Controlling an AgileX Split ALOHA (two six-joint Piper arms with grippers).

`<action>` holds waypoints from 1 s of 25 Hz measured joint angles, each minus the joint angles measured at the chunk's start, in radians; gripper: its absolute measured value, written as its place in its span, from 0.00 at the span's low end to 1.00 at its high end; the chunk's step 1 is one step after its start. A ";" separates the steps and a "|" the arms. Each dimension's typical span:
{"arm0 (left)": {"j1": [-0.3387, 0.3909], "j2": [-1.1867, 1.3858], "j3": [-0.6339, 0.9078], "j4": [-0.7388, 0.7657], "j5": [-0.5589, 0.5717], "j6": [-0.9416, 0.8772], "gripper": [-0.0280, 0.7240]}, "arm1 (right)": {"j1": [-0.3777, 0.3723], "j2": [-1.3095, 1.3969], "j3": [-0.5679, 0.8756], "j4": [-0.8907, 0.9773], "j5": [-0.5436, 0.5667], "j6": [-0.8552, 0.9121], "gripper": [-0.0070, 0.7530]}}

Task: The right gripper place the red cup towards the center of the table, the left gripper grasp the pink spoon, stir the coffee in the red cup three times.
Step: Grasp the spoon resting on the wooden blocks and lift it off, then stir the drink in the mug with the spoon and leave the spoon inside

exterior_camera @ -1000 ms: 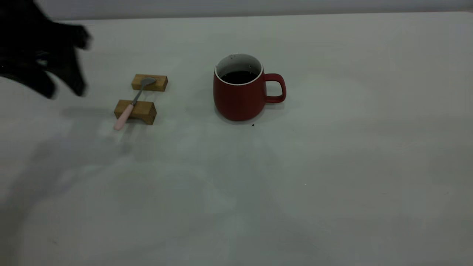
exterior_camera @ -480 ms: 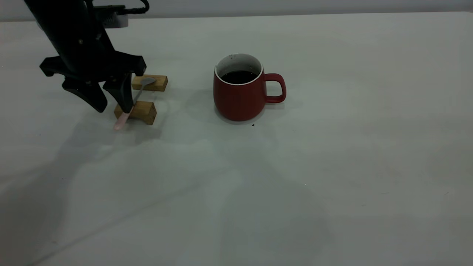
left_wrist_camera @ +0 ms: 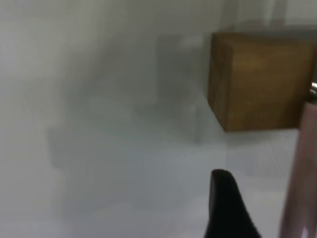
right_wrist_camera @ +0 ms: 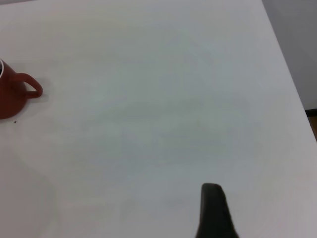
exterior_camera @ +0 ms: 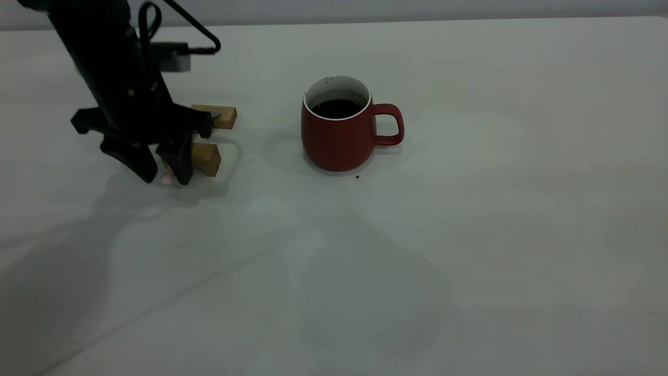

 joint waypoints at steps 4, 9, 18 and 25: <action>0.000 0.013 -0.002 0.000 -0.010 -0.001 0.48 | 0.000 0.000 0.000 0.000 0.000 0.000 0.73; 0.000 -0.004 -0.007 0.001 0.008 -0.034 0.24 | 0.000 0.000 0.000 0.000 0.000 0.000 0.73; 0.000 -0.135 -0.065 -0.446 0.248 -0.289 0.24 | 0.000 0.000 0.000 0.000 0.000 0.000 0.73; 0.000 -0.143 -0.070 -1.152 0.383 -0.360 0.24 | 0.000 0.000 0.000 0.000 0.000 0.000 0.73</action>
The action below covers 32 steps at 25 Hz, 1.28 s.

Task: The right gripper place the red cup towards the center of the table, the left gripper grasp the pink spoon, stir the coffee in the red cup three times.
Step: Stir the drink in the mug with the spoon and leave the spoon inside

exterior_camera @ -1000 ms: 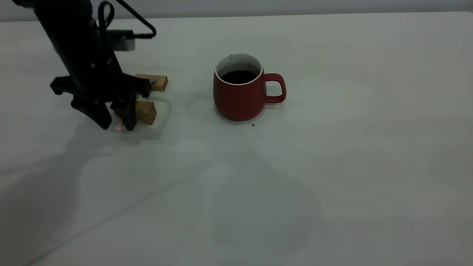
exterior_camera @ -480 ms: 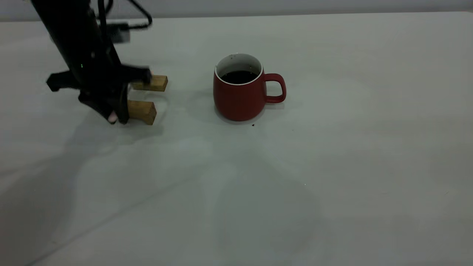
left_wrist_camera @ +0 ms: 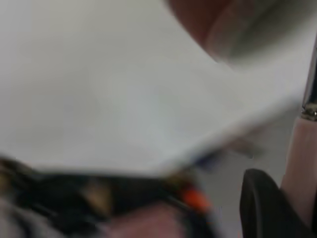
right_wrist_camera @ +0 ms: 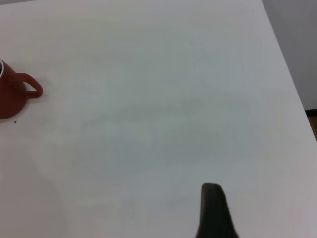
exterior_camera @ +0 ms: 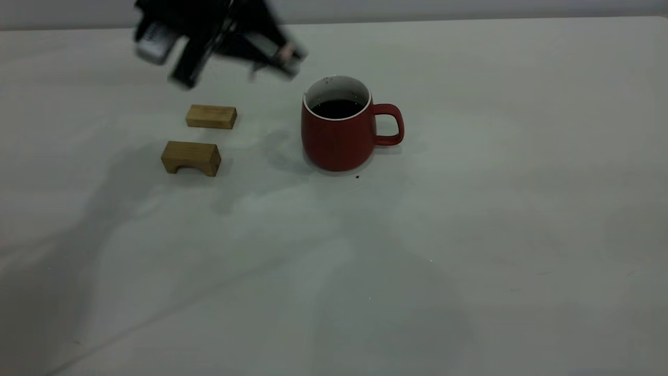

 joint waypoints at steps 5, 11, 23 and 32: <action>-0.008 0.000 0.000 -0.408 0.037 -0.002 0.24 | 0.000 0.000 0.000 0.000 0.000 0.000 0.72; -0.018 0.000 0.000 -0.493 0.010 -0.210 0.24 | 0.000 0.000 0.000 0.000 0.000 0.000 0.72; -0.149 0.002 0.000 -0.501 -0.244 -0.538 0.24 | 0.000 0.000 0.000 0.000 0.000 0.000 0.72; -0.151 0.155 -0.099 -0.505 -0.253 -0.545 0.24 | 0.000 0.000 0.000 0.000 0.000 0.000 0.72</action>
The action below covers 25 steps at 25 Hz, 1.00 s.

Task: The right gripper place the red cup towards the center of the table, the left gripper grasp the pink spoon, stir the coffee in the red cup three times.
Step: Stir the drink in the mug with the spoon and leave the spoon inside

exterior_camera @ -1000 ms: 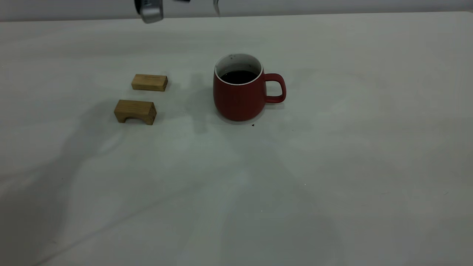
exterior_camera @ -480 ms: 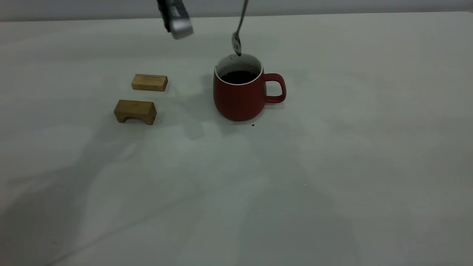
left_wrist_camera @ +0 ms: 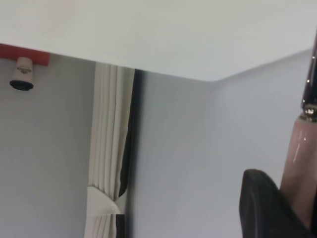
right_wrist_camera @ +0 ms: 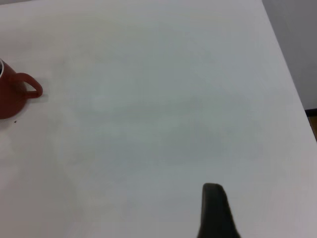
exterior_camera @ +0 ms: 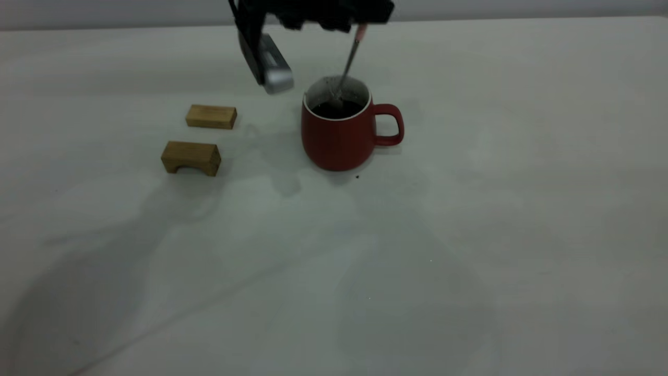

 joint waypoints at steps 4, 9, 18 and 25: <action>0.000 0.084 -0.078 -0.003 0.058 -0.001 0.24 | 0.000 0.000 0.000 0.000 0.000 0.000 0.72; 0.001 0.115 -0.073 0.006 0.083 -0.004 0.24 | 0.000 0.000 0.000 0.000 0.000 0.000 0.72; 0.051 0.116 -0.061 0.000 0.037 0.036 0.24 | 0.000 0.000 0.000 0.000 0.000 0.000 0.72; 0.024 0.147 -0.137 -0.006 0.052 0.049 0.24 | 0.000 0.000 0.000 0.000 0.000 0.000 0.72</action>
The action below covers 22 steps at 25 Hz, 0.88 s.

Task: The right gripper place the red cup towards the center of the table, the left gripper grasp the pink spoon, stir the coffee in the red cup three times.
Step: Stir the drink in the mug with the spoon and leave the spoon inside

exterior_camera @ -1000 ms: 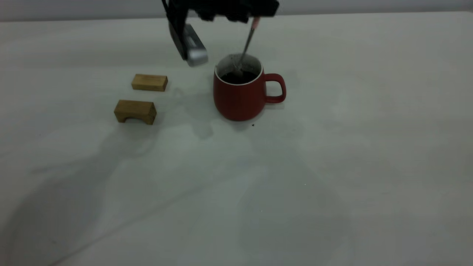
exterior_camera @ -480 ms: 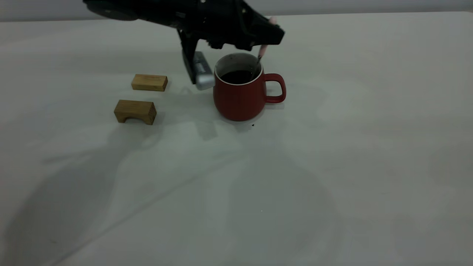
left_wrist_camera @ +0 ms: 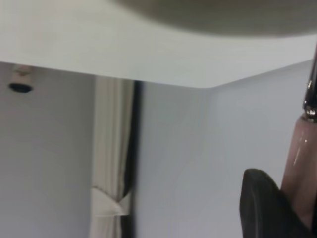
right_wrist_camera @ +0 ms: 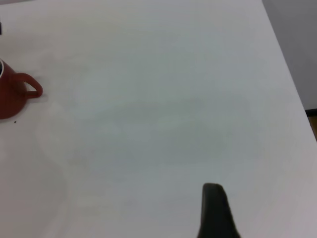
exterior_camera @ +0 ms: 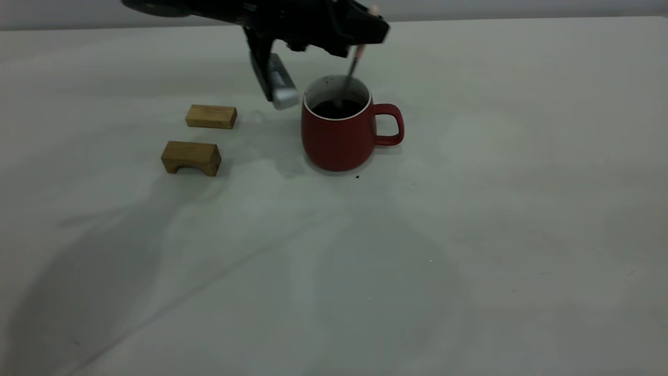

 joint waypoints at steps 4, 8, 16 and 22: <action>-0.015 0.005 0.000 0.047 0.065 -0.057 0.24 | 0.000 0.000 0.000 0.000 0.000 0.000 0.72; 0.010 0.005 0.001 0.149 0.126 -0.165 0.24 | 0.000 0.000 0.000 0.000 0.000 0.000 0.72; 0.063 0.006 0.002 0.132 0.081 -0.125 0.24 | 0.000 0.000 0.000 0.000 0.000 0.000 0.72; 0.019 0.014 0.002 0.015 0.057 0.005 0.24 | 0.000 0.000 0.000 0.000 0.000 0.000 0.72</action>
